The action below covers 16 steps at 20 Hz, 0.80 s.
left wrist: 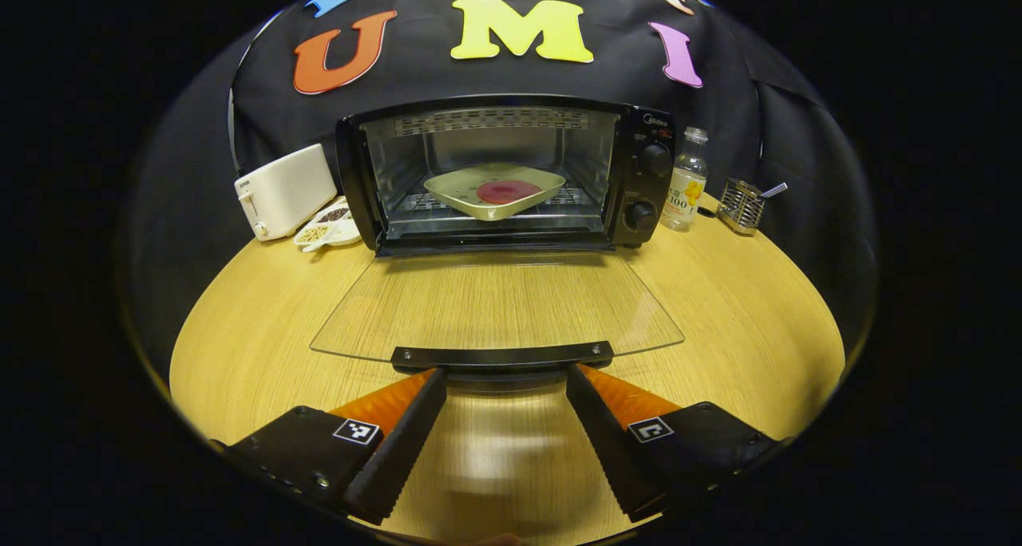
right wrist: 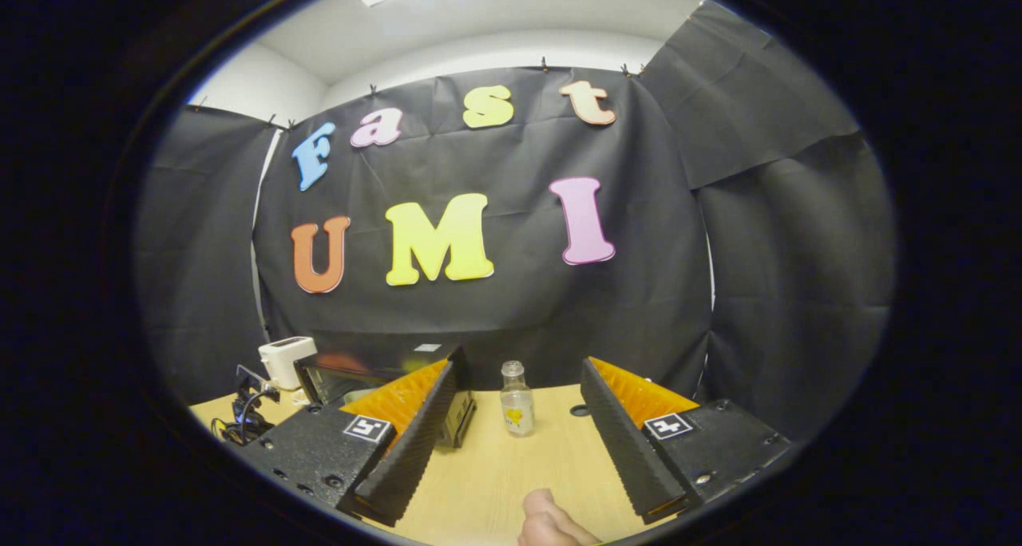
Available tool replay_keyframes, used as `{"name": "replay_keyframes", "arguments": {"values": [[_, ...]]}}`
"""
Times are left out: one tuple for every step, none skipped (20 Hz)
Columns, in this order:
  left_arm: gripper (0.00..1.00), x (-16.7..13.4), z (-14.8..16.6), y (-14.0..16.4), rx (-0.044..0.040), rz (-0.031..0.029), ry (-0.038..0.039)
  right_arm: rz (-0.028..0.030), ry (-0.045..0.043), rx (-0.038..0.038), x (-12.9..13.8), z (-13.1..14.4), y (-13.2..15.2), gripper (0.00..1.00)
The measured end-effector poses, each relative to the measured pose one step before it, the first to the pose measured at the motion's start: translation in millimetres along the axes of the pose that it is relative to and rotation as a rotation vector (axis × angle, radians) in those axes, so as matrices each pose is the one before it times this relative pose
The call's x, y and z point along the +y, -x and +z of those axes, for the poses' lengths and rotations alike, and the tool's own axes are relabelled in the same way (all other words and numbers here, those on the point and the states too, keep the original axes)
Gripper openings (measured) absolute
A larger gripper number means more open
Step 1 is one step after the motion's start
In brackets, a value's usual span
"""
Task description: Open the electric oven with the left hand, put the food in, and close the electric oven.
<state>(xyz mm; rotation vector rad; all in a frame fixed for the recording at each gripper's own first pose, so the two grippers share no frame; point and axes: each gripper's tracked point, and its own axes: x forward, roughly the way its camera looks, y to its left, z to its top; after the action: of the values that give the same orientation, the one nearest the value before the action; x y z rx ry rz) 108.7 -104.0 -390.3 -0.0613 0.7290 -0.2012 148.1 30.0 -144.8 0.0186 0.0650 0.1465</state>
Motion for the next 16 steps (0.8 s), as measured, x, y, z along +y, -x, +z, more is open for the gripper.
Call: {"name": "replay_keyframes", "arguments": {"values": [[0.97, 0.21, 3.10, 2.41, -0.00753, 0.00108, -0.00159, -0.00078, -0.00028, -0.00208, -0.66, 0.26, 0.35, 0.95], [0.97, 0.00, 4.05, 1.38, -0.00982, 0.00059, -0.00134, 0.00046, -0.00030, -0.00017, 0.29, -0.70, -0.09, 0.95], [0.97, 1.55, 2.62, 1.17, -0.00729, 0.00072, 0.00102, -0.00167, -0.00206, -0.00288, -0.56, 0.50, 0.04, 0.95], [0.97, 0.36, 4.50, 1.15, -0.00734, 0.00077, 0.00306, -0.00566, -0.00128, -0.00360, -2.10, 0.82, 0.07, 0.95], [0.97, -0.99, 5.23, 2.53, -0.01037, 0.00085, -0.00131, -0.00569, -0.00062, -0.00467, -1.10, 0.88, -0.31, 0.95], [0.97, 0.97, 6.05, 2.52, -0.01406, 0.00050, -0.00479, -0.00271, -0.00014, -0.00038, -0.17, -1.09, 0.27, 0.94], [0.97, -0.28, 6.64, 2.07, -0.01909, 0.00021, -0.00284, 0.00051, -0.00176, 0.00219, 0.30, -0.95, 0.78, 0.95], [0.97, 0.62, 6.89, 1.56, -0.02071, 0.00054, -0.00285, -0.00144, -0.00114, 0.00447, 0.08, -1.13, -0.68, 0.95], [0.97, 1.17, 6.52, 1.07, -0.01868, 0.00079, -0.00187, -0.00083, -0.00222, 0.00397, -0.57, -0.85, 0.87, 0.95], [0.97, 1.12, 6.39, -0.04, -0.01864, -0.00042, -0.00297, 0.00016, -0.00252, 0.00422, -0.30, -0.72, 1.02, 0.95], [0.96, -0.23, 6.82, 0.43, -0.01986, 0.00082, -0.00676, -0.00130, -0.00111, 0.00128, -0.54, -0.17, 1.56, 0.95], [0.96, 0.62, 7.29, 0.68, -0.02000, 0.00258, -0.00962, -0.00478, 0.00009, 0.00134, -1.25, -0.34, -0.22, 0.95], [0.96, -0.34, 7.17, 0.81, -0.02137, 0.00089, -0.00534, -0.00534, 0.00292, 0.00030, -1.97, -0.01, 1.46, 0.95], [0.96, -0.18, 7.14, 0.37, -0.01934, 0.00244, -0.00392, -0.00438, 0.00419, -0.00118, -0.86, 1.14, 1.52, 0.95], [0.97, 0.51, 7.25, -1.77, -0.01948, 0.00216, -0.00497, -0.00190, 0.00454, -0.00394, -0.61, 2.14, 2.81, 0.95], [0.97, 1.89, 9.31, -0.90, -0.02579, 0.00206, -0.00316, -0.00180, 0.00327, -0.00726, -0.53, 1.90, 3.24, 0.95]]}}
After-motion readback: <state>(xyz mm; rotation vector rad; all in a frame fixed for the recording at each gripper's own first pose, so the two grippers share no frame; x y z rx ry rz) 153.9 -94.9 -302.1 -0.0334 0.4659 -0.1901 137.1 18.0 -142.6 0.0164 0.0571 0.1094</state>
